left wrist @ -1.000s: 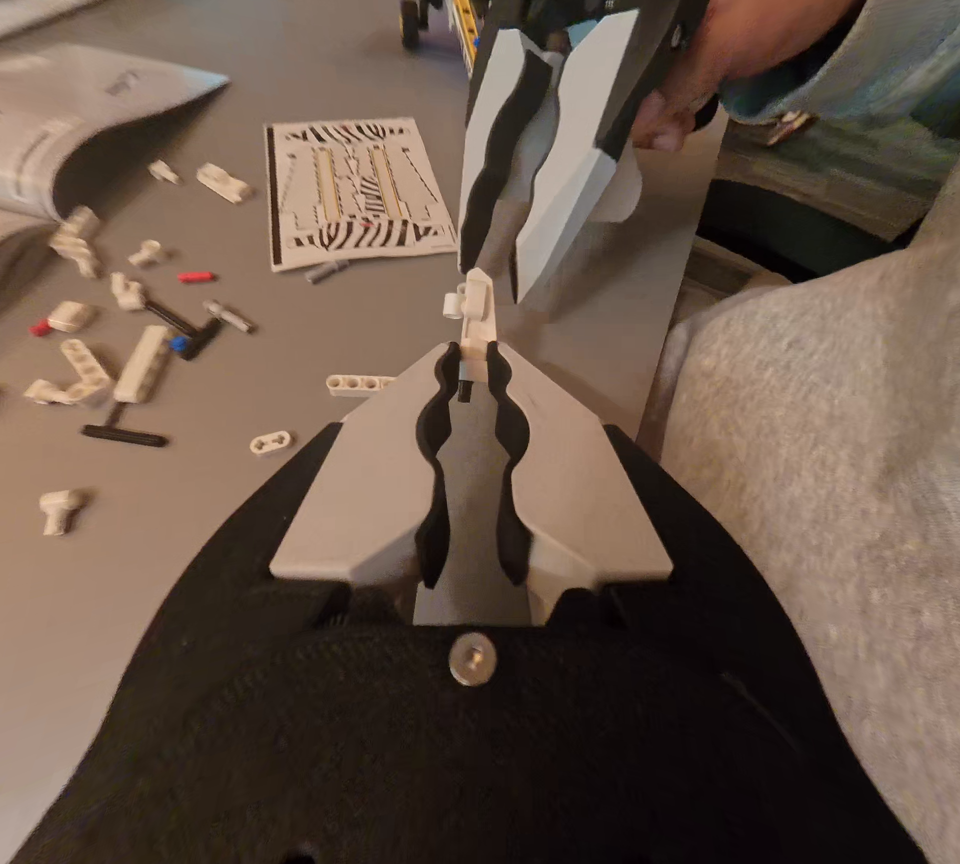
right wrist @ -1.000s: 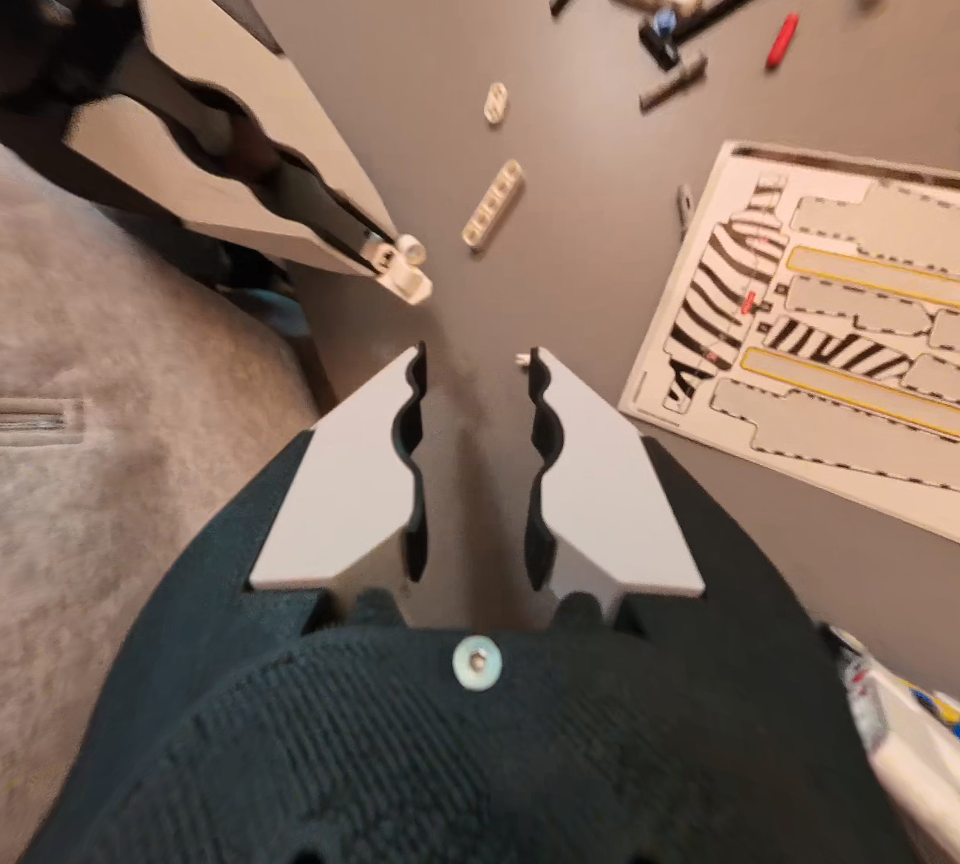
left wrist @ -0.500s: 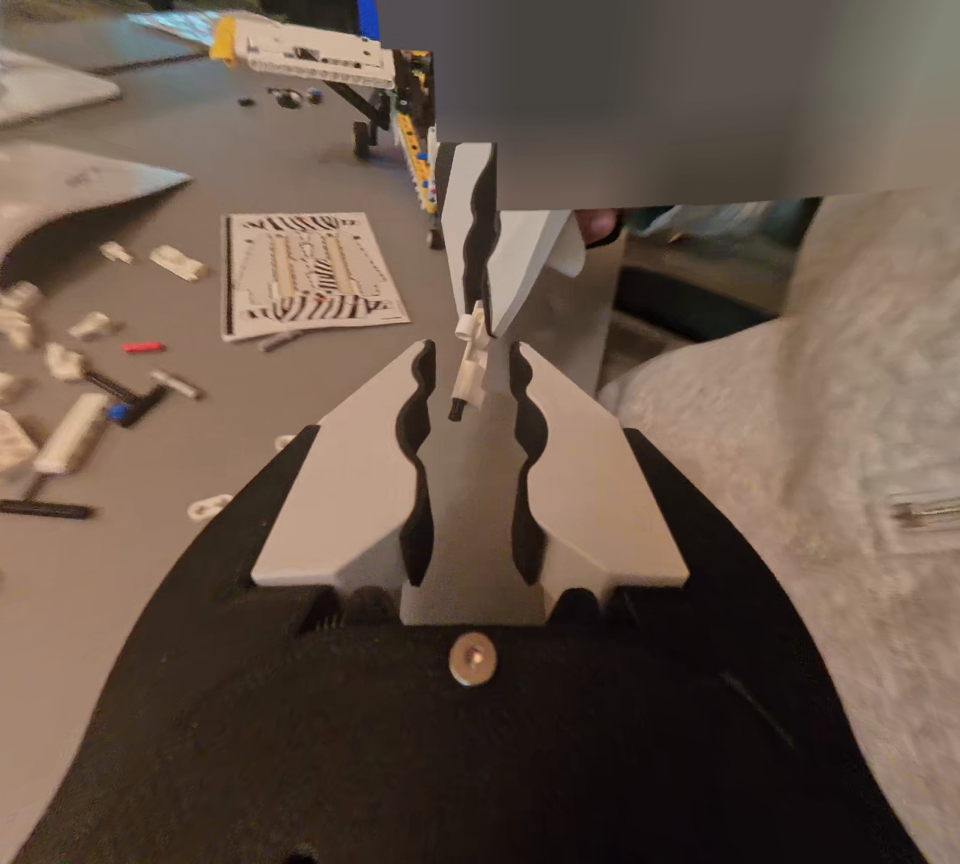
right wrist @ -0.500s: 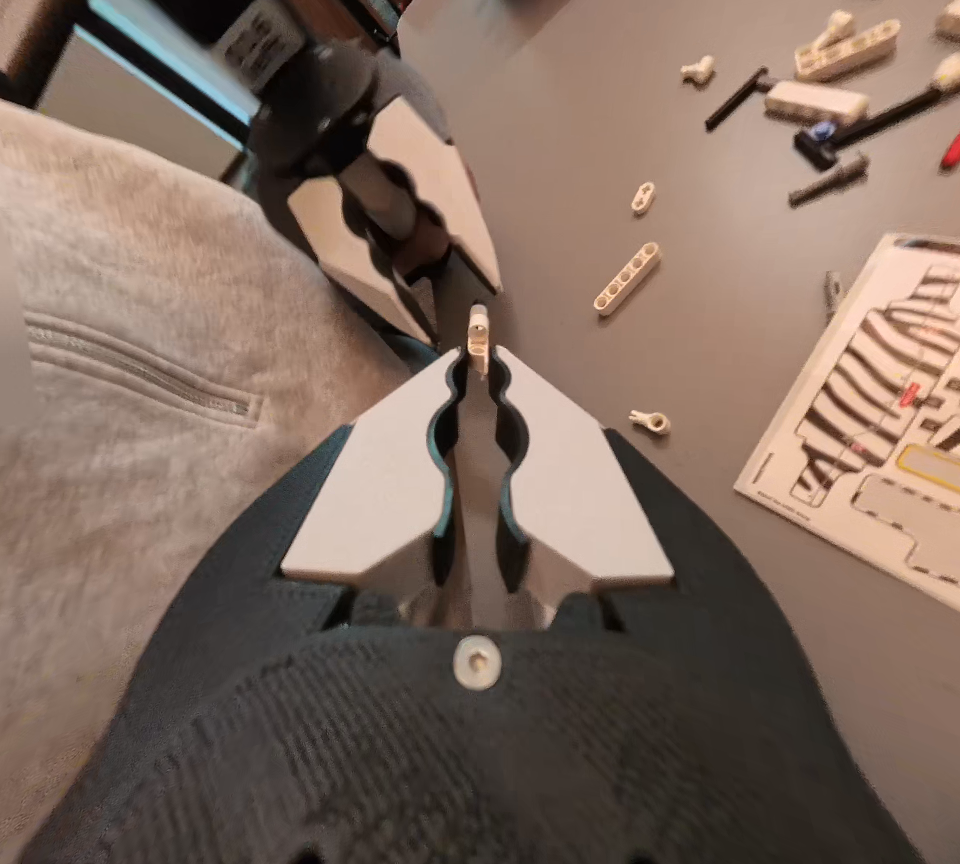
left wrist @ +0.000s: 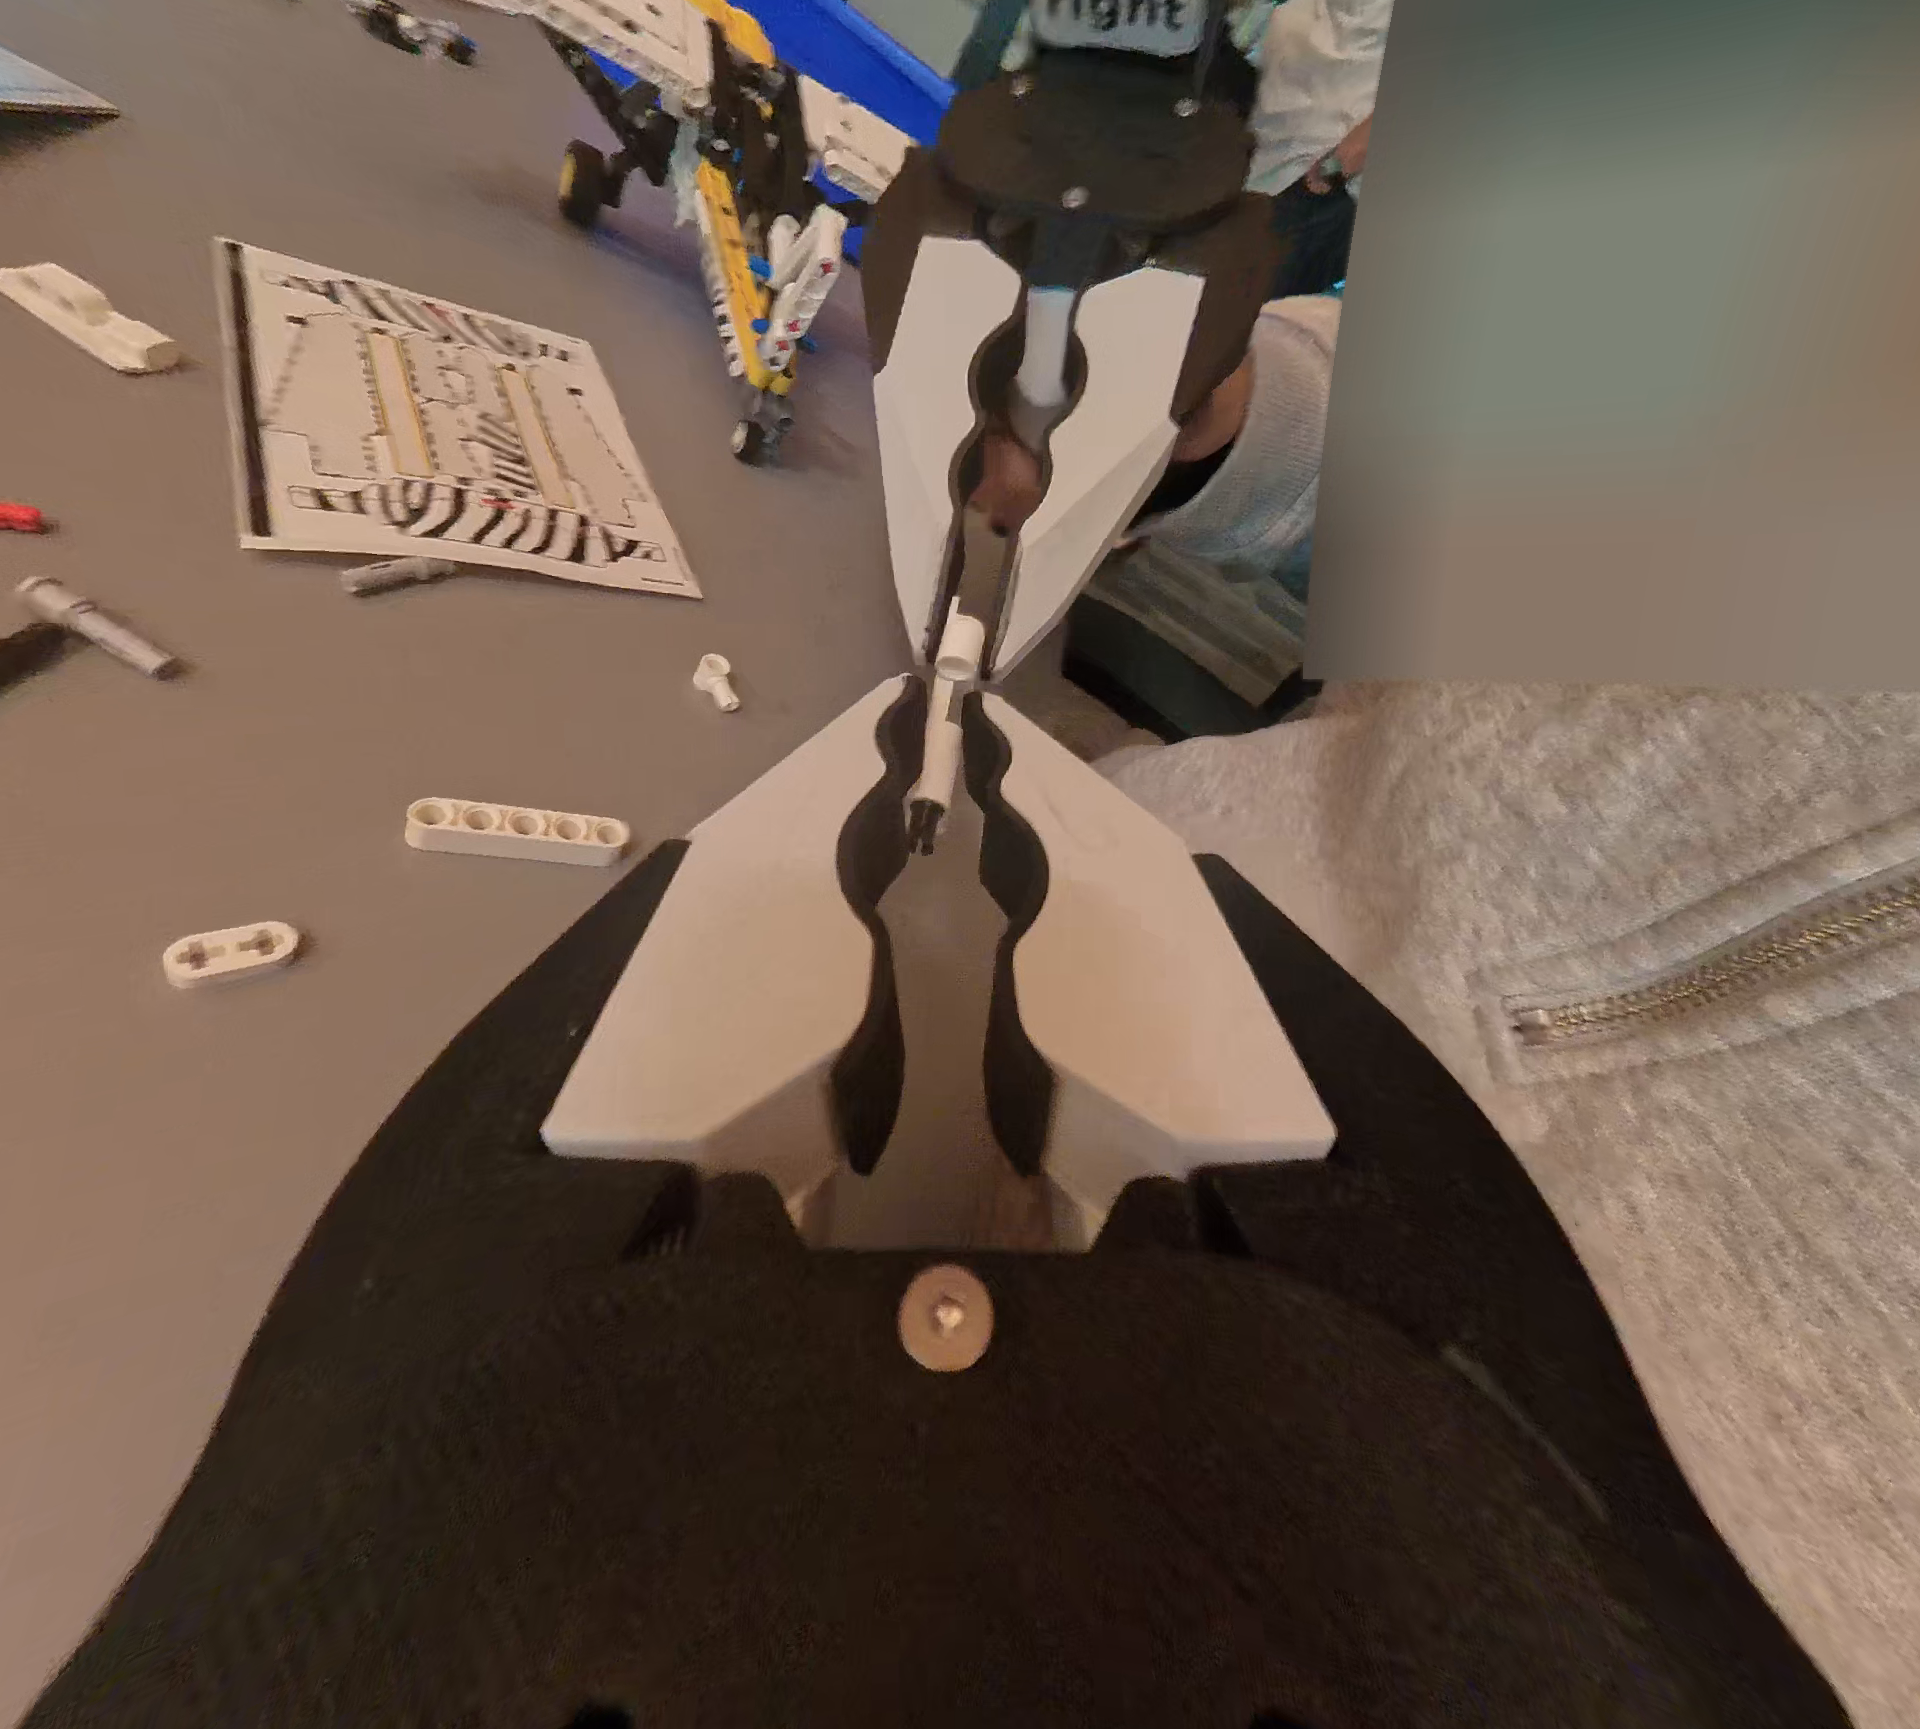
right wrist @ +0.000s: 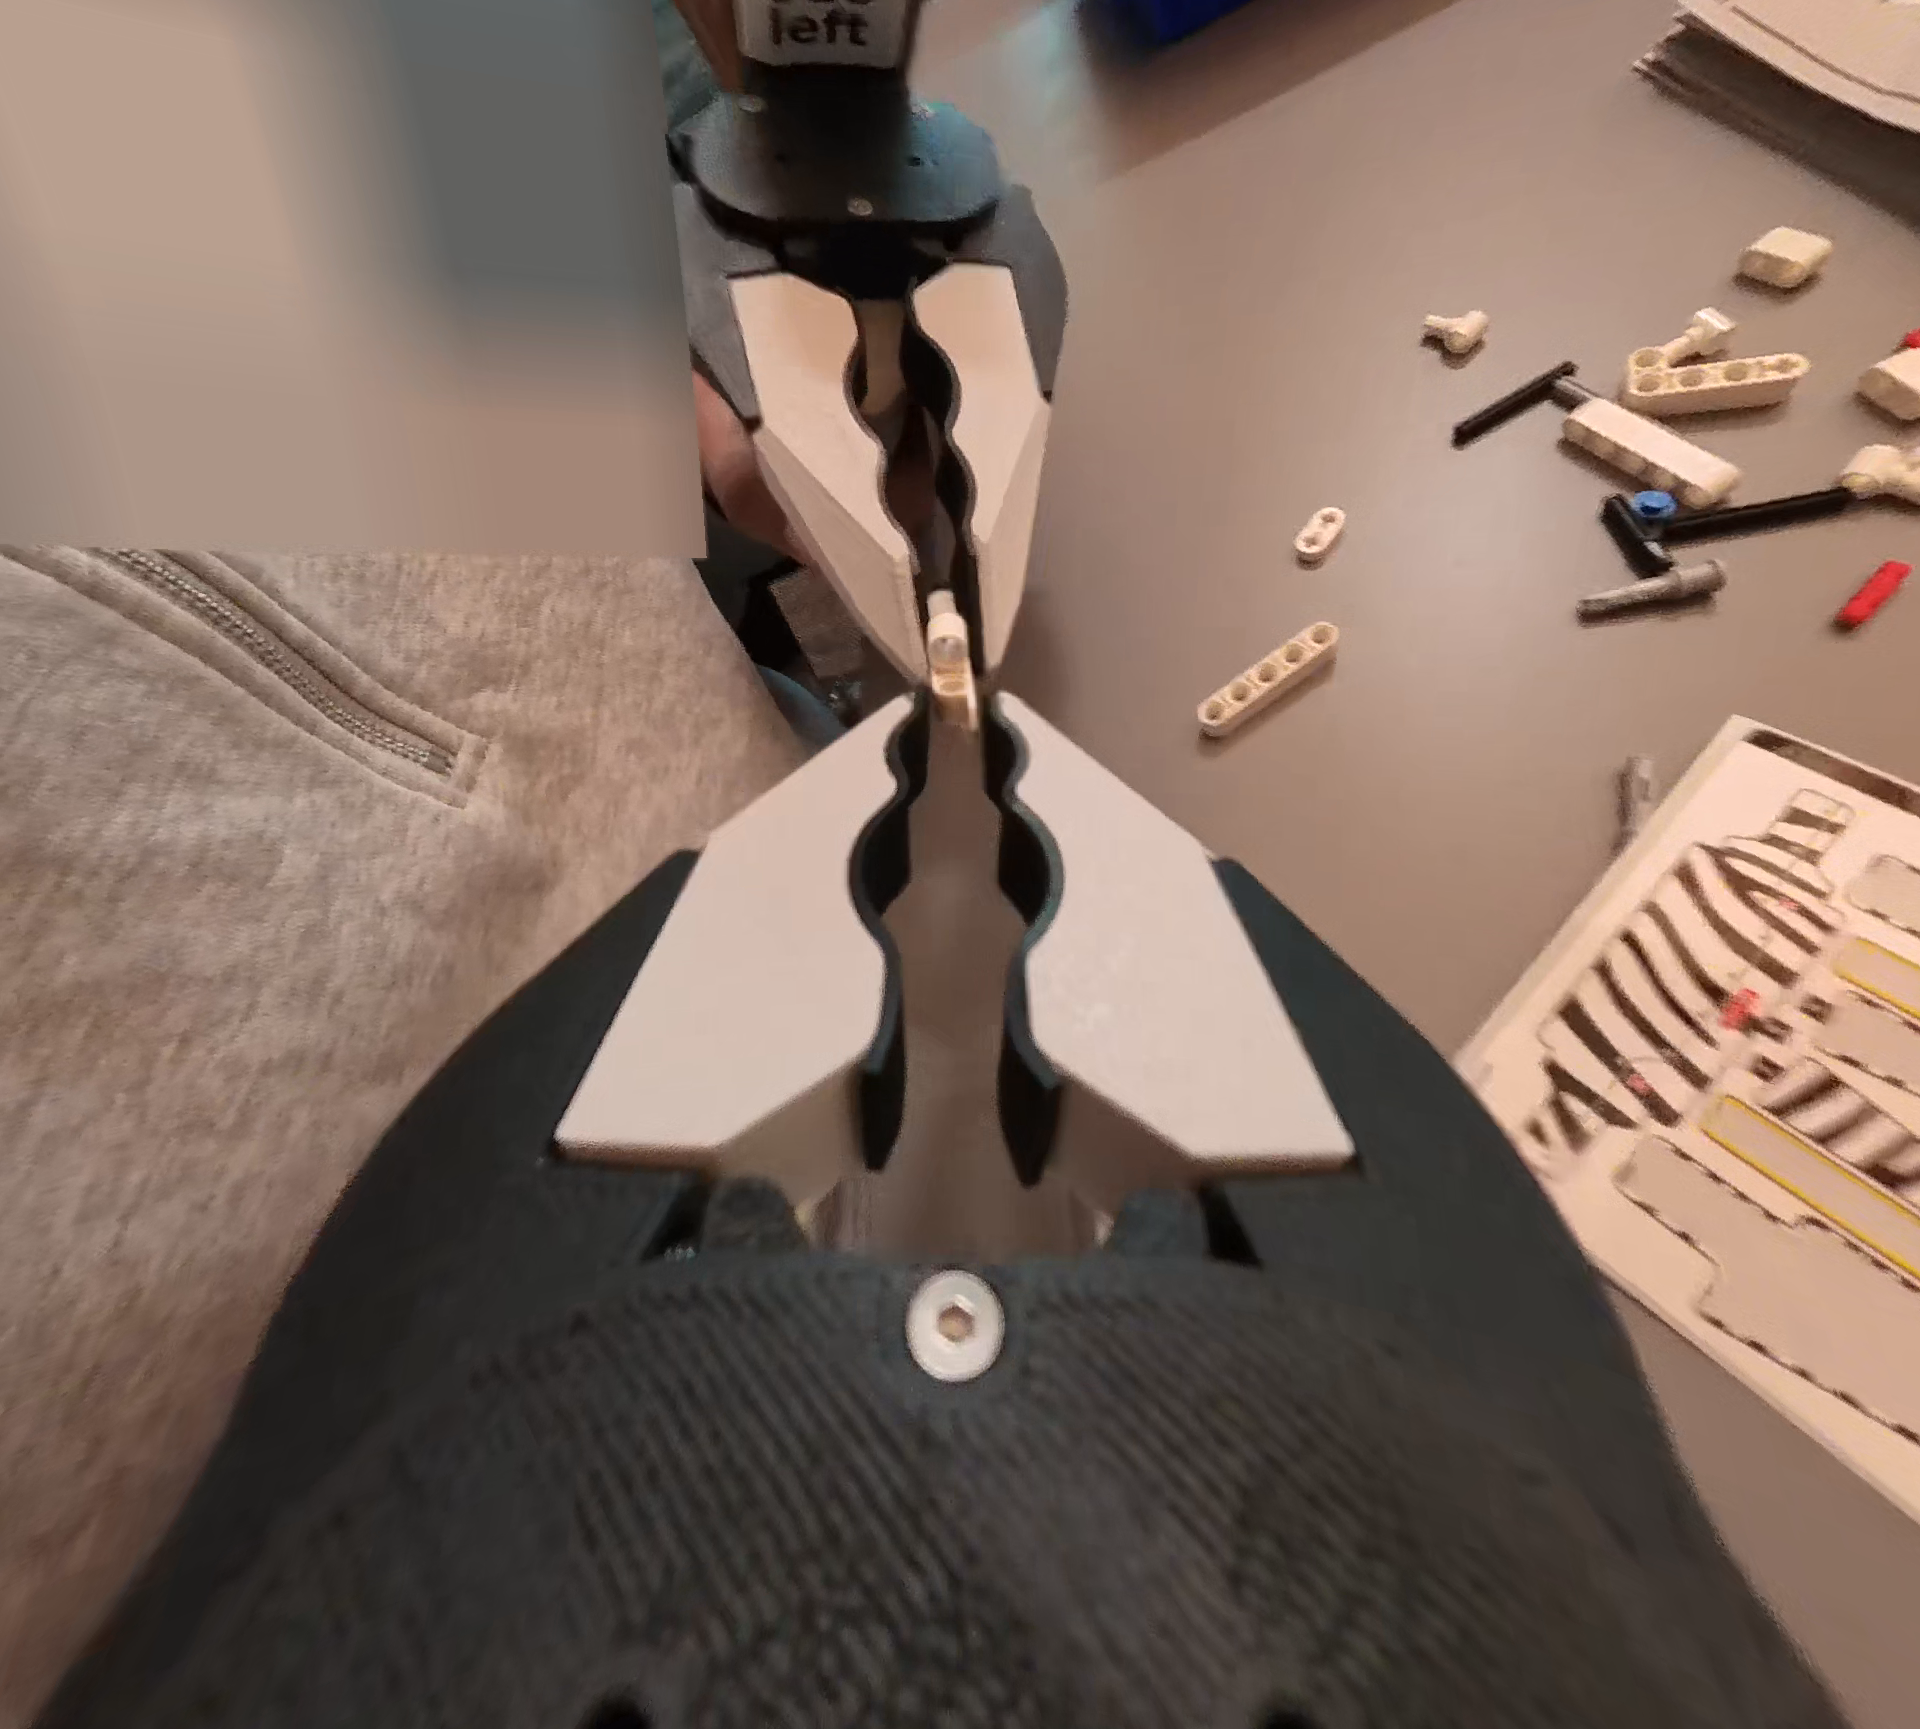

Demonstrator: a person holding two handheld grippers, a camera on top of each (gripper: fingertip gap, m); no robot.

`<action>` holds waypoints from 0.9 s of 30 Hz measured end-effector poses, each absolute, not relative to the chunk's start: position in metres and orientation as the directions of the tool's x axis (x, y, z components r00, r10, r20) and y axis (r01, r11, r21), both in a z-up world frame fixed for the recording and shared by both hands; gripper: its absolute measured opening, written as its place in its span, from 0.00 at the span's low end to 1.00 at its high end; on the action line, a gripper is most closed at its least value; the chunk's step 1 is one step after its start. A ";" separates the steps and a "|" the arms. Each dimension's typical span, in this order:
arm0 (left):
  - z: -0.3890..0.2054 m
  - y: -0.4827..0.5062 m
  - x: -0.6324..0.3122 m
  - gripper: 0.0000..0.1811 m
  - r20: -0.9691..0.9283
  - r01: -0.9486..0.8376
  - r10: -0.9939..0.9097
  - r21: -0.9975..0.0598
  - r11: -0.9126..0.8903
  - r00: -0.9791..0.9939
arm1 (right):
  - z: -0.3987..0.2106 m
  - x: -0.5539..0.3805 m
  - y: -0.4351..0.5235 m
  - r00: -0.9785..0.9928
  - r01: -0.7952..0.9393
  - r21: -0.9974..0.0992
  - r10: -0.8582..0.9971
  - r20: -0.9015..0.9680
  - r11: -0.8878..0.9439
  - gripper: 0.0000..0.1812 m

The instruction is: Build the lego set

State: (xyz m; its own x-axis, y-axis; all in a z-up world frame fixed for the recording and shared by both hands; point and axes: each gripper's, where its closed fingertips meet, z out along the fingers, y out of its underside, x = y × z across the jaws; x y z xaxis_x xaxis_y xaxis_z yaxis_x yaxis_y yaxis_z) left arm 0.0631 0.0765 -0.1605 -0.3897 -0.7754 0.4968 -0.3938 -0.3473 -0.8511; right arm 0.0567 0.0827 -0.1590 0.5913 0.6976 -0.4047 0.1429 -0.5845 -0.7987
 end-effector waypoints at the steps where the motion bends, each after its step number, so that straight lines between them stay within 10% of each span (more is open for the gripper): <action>1: -0.164 0.080 0.064 0.03 0.473 -0.397 -0.803 -0.858 -0.325 -0.363 | -0.161 0.062 0.085 0.614 0.166 -0.794 0.691 -0.381 -0.585 0.09; 14: -0.207 0.091 0.069 0.03 0.294 -0.580 -0.940 -0.802 -0.144 -0.174 | -0.235 0.130 0.090 0.683 0.702 -0.330 0.728 0.061 -0.631 0.12; 27: -0.230 0.087 0.069 0.03 0.254 -0.687 -0.957 -0.722 -0.089 -0.143 | -0.235 0.115 0.086 0.567 0.783 -0.355 0.820 0.073 -0.510 0.03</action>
